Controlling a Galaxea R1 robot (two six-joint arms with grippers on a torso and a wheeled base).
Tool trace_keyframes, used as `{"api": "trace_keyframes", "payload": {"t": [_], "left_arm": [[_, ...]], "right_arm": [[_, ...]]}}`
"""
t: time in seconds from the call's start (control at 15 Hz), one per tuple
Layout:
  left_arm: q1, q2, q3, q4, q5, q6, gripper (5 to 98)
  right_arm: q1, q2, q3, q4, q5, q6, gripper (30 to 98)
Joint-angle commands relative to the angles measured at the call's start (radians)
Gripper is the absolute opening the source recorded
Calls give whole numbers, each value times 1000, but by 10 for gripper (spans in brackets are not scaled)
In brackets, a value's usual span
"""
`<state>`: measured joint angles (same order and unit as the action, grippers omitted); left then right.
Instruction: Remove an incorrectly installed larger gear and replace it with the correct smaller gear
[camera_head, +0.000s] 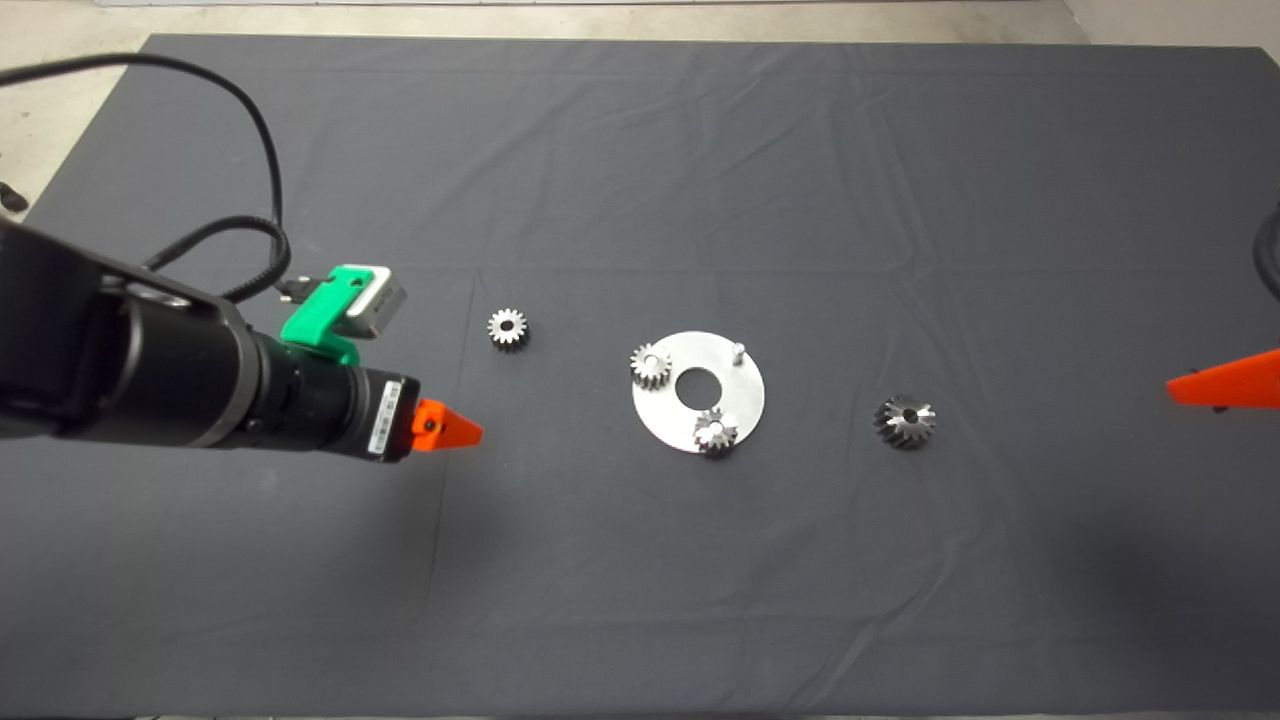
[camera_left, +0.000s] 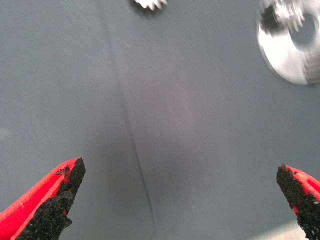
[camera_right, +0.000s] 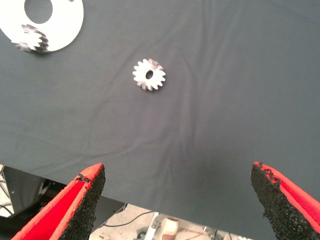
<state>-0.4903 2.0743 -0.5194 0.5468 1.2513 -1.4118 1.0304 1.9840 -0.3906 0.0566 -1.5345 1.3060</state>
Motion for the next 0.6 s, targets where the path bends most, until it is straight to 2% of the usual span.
{"api": "trace_keyframes", "payload": {"t": [0.0, 0.13, 0.2, 0.27, 0.33, 0.4, 0.47, 0.53], "left_arm": [[78, 8, 90, 197, 27, -124, 984], [142, 18, 76, 336, 28, -155, 984], [197, 43, 49, 399, 36, -157, 984], [240, 71, 19, 449, 60, -157, 984], [262, 77, 15, 487, 76, -161, 984], [289, 79, 9, 534, 76, -162, 984], [338, 82, 9, 604, 76, -162, 984], [395, 83, 4, 696, 76, -164, 984]], "right_arm": [[22, 8, 12, 29, -9, -7, 773], [23, 14, 18, 28, -9, -7, 773], [23, 19, 18, 29, -10, -7, 773], [23, 22, 21, 28, -10, -7, 773], [27, 28, 21, 28, -9, -11, 773], [33, 34, 23, 28, -9, -13, 773], [33, 36, 26, 28, -9, -13, 773], [34, 39, 26, 28, -10, -13, 773]]}}
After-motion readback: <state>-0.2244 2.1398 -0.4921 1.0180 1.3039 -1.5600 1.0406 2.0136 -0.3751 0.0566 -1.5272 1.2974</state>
